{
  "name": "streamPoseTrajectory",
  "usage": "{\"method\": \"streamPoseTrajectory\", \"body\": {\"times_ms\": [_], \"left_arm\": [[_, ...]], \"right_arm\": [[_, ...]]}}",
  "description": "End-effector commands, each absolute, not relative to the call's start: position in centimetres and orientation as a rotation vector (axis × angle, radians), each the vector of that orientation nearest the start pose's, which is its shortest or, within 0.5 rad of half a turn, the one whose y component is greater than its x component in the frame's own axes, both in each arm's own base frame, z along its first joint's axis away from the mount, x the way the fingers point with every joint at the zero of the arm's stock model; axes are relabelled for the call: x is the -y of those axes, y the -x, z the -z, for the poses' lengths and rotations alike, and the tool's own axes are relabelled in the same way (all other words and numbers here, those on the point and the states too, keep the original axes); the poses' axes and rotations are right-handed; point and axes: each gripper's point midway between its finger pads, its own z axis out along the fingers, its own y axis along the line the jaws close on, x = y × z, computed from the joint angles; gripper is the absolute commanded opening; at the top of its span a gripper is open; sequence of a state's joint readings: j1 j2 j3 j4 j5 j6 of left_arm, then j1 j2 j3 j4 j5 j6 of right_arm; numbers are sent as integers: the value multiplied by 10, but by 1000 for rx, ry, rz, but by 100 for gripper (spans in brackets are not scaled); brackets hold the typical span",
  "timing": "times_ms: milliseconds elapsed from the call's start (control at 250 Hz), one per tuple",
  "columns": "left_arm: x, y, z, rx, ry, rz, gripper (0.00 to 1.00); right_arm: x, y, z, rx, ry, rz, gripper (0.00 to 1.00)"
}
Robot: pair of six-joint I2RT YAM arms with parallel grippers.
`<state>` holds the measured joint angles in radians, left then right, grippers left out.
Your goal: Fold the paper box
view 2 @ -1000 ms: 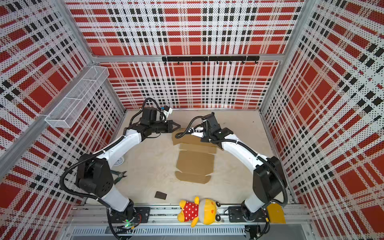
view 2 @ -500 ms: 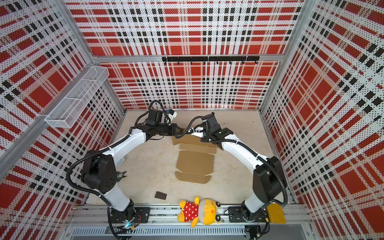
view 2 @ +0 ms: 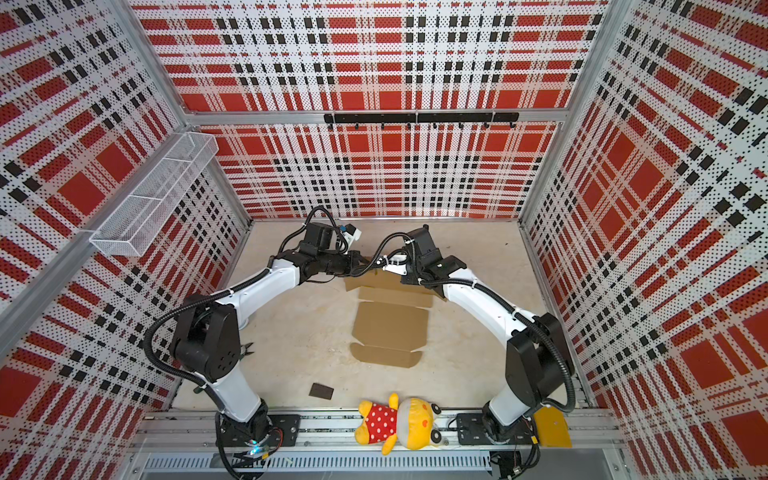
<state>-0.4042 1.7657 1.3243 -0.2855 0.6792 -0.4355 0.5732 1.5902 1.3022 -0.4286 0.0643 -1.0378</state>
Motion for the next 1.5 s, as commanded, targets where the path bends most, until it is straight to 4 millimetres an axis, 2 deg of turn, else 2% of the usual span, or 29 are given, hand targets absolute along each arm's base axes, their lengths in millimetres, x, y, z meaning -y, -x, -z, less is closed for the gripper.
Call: {"method": "streamPoseTrajectory", "body": {"times_ms": [0, 216, 608, 816, 928, 1092, 1261, 1333, 1353, 1393, 1497], "left_arm": [[299, -390, -187, -2365, -340, 1272, 0], [301, -395, -183, -2378, -305, 1287, 0], [311, -402, -200, -2313, -254, 1447, 0], [303, -406, -195, -2322, -219, 1424, 0], [293, -407, -197, -2313, -198, 1391, 0], [277, -393, -203, -2275, -237, 1278, 1], [244, -391, -203, -2204, -205, 1182, 7], [230, -392, -196, -2205, -159, 1138, 8], [216, -399, -193, -2201, -114, 1111, 8], [207, -402, -188, -2202, -74, 1087, 8], [196, -407, -180, -2206, -34, 1046, 8]], "right_arm": [[-255, -397, -211, -1576, 1612, 280, 3], [-257, -397, -209, -1578, 1611, 267, 3], [-262, -393, -205, -1573, 1620, 246, 3], [-262, -393, -204, -1575, 1611, 246, 3], [-257, -401, -207, -1598, 1581, 279, 3], [-253, -407, -223, -1605, 1523, 256, 3], [-244, -406, -237, -1594, 1491, 267, 2], [-241, -402, -245, -1579, 1473, 250, 2], [-240, -402, -249, -1575, 1460, 245, 2], [-238, -400, -256, -1570, 1435, 228, 2], [-234, -398, -270, -1572, 1377, 187, 2]]}}
